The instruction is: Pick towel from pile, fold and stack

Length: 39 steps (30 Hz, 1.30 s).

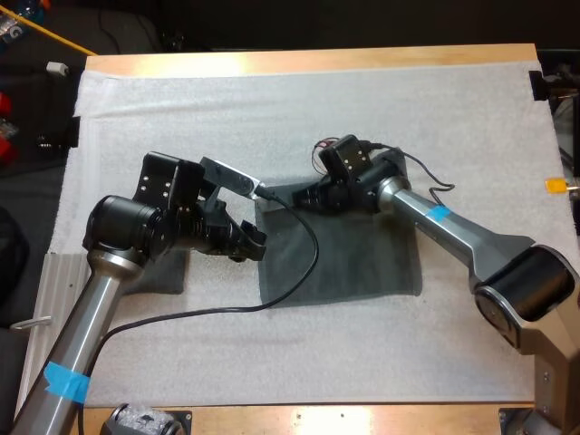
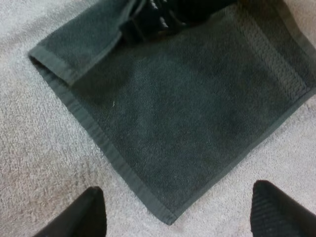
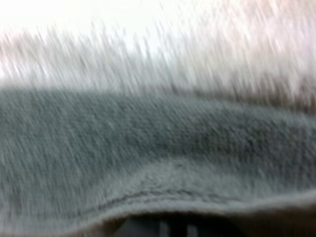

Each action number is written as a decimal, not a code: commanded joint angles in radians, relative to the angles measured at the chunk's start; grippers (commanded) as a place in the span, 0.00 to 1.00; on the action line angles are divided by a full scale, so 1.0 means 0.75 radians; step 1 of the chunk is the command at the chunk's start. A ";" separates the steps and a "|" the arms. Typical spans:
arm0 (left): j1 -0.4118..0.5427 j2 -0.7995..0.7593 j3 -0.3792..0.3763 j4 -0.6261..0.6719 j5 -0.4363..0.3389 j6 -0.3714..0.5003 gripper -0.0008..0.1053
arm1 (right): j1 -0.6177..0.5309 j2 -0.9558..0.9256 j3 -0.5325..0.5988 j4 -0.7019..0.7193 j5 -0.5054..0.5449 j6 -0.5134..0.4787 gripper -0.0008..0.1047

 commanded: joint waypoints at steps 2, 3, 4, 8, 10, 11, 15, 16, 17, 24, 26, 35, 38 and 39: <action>0.004 -0.007 -0.002 0.000 0.009 -0.006 0.56 | 0.004 0.019 -0.029 -0.084 0.062 0.018 0.01; 0.004 -0.007 -0.002 0.000 0.009 -0.006 0.56 | 0.004 0.019 -0.042 -0.114 0.084 0.031 0.01; 0.004 -0.007 -0.002 0.000 0.009 -0.006 0.56 | 0.004 0.019 -0.049 -0.127 0.093 0.036 0.01; 0.004 -0.007 -0.002 0.000 0.009 -0.002 0.56 | -0.008 0.019 -0.133 -0.201 0.161 0.035 0.01; 0.004 -0.007 -0.002 0.000 0.009 -0.002 0.56 | -0.012 0.013 -0.175 -0.193 0.171 0.033 0.01; 0.004 -0.007 -0.002 0.000 0.009 0.002 0.56 | -0.010 0.006 -0.194 -0.181 0.174 0.033 0.01; 0.004 -0.007 -0.002 0.000 0.009 0.003 0.56 | -0.010 -0.049 -0.228 -0.115 0.187 -0.008 0.01; 0.004 -0.007 -0.002 0.000 0.009 0.003 0.56 | -0.010 -0.075 -0.228 -0.081 0.187 -0.040 0.01; 0.004 -0.007 -0.002 -0.004 0.009 0.003 0.56 | -0.010 -0.106 -0.228 -0.026 0.187 -0.063 0.01; 0.004 -0.007 -0.002 -0.004 0.009 0.003 0.56 | -0.010 -0.295 -0.219 0.427 0.222 -0.192 0.17; 0.004 -0.007 -0.002 -0.004 0.009 0.003 0.56 | -0.010 -0.364 -0.206 0.568 0.235 -0.230 0.38; 0.004 -0.007 -0.002 0.037 0.009 0.003 0.56 | -0.010 -0.625 -0.040 0.875 0.389 -0.247 0.62; 0.004 -0.007 -0.002 0.088 0.009 0.003 0.56 | -0.010 -0.722 0.081 0.874 0.402 -0.235 0.62; 0.004 -0.007 -0.002 0.096 0.009 0.003 0.56 | -0.010 -0.749 0.110 0.874 0.402 -0.230 0.62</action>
